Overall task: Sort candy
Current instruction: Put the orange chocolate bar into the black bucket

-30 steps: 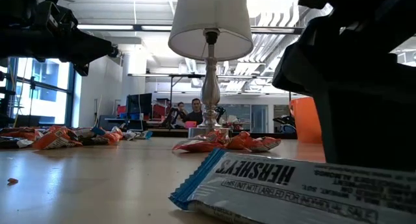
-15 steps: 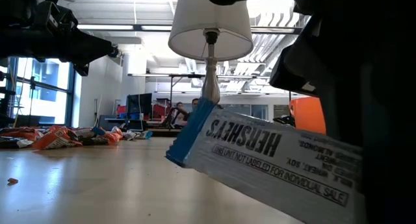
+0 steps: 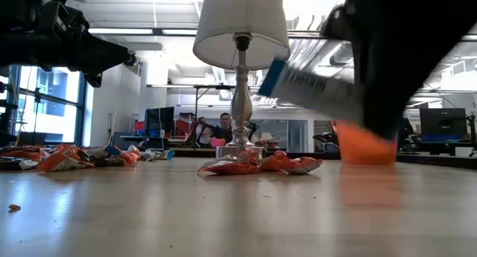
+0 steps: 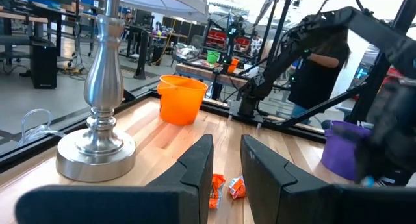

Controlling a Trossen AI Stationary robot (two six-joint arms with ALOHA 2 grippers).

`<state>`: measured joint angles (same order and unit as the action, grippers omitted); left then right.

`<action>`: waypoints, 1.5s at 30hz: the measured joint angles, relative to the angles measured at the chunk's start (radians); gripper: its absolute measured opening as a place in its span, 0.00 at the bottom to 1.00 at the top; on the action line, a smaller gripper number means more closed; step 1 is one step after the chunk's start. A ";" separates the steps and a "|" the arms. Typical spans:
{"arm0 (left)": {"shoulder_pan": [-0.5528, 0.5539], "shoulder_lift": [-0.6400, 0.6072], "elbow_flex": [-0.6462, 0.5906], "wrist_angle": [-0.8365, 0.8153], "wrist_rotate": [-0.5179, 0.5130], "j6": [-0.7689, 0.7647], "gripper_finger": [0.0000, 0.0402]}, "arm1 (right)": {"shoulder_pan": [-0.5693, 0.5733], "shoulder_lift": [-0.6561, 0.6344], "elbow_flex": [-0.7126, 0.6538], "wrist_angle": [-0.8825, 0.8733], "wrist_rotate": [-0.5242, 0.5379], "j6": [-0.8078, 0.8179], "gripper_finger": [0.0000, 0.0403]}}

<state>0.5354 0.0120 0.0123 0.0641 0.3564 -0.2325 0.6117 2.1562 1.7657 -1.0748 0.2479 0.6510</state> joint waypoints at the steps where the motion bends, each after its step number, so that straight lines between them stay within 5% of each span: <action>1: 0.000 0.000 0.000 0.000 0.000 0.000 0.16 | -0.004 -0.020 0.000 -0.050 0.024 0.001 0.01; 10: 0.000 0.000 0.000 0.000 0.000 0.000 0.16 | -0.099 -0.240 0.000 -0.505 0.188 0.093 0.02; 18: 0.000 0.000 0.000 0.000 0.000 0.000 0.16 | -0.348 -0.580 -0.198 -0.495 0.199 -0.046 0.02; 24: 0.000 0.000 0.000 0.000 0.000 0.000 0.16 | -0.651 -0.834 -0.404 -0.448 0.189 -0.175 0.02; 27: 0.000 0.000 0.000 0.000 0.000 0.000 0.16 | -0.796 -0.924 -0.510 -0.322 0.104 -0.297 0.02; 30: 0.000 0.000 0.000 0.000 0.000 0.000 0.16 | -0.914 -0.968 -0.604 -0.192 0.002 -0.418 0.02; 37: 0.000 0.000 0.000 0.000 0.000 0.000 0.16 | -1.145 -0.958 -0.677 -0.091 -0.014 -0.620 0.02; 45: 0.000 0.000 0.000 0.000 0.000 0.000 0.16 | -1.276 -0.951 -0.679 -0.060 -0.100 -0.741 0.08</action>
<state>0.5353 0.0120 0.0121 0.0641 0.3564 -0.2325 -0.6644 1.2052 1.0870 -1.1350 0.1475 -0.0902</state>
